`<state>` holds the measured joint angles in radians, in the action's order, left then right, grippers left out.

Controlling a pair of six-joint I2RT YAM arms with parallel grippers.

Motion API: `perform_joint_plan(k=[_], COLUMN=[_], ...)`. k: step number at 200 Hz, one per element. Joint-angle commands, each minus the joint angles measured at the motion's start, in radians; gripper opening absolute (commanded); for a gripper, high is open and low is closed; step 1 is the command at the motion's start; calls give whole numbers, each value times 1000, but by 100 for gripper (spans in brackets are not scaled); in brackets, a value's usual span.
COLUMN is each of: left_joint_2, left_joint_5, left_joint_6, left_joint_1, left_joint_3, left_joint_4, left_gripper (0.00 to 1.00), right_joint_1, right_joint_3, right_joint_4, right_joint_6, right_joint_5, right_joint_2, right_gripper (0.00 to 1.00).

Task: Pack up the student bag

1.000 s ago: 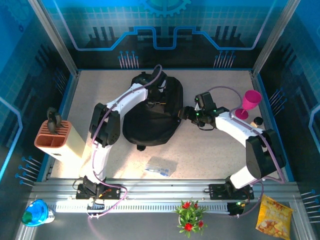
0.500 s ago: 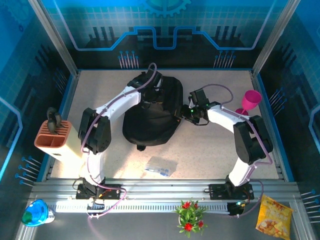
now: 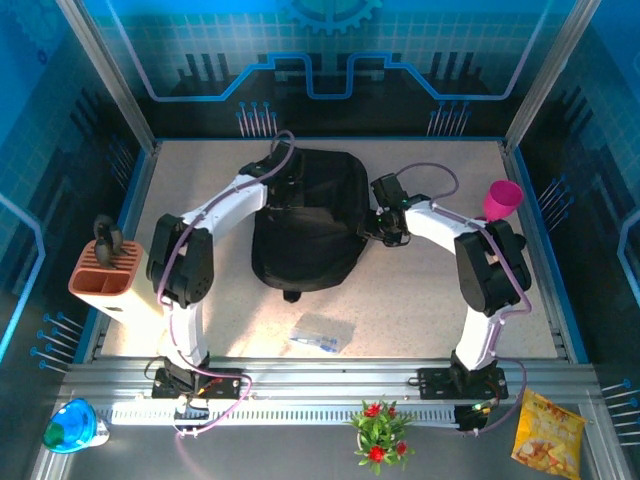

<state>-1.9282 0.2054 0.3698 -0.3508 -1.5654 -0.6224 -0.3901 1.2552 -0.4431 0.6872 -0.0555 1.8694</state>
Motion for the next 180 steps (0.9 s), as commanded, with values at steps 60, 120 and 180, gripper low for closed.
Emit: perform_joint_plan(k=[60,120,180], left_joint_2=[217,344,512], left_joint_5=[35,21,-12], left_joint_6=[73,100,127], left_joint_1=[87,91,104], left_joint_3=[214,249,385], left_joint_4=[14,7,46], left_gripper=[0,60,86], right_joint_1=[49,1,-234], right_joint_3=[68,-88,-253], right_joint_4=[-21,-24,-163], right_joint_6=[-106,-169,-211], right_joint_5=[11,59,-58], right_joint_2=[-32,-325,-500], right_gripper=[52,78,86])
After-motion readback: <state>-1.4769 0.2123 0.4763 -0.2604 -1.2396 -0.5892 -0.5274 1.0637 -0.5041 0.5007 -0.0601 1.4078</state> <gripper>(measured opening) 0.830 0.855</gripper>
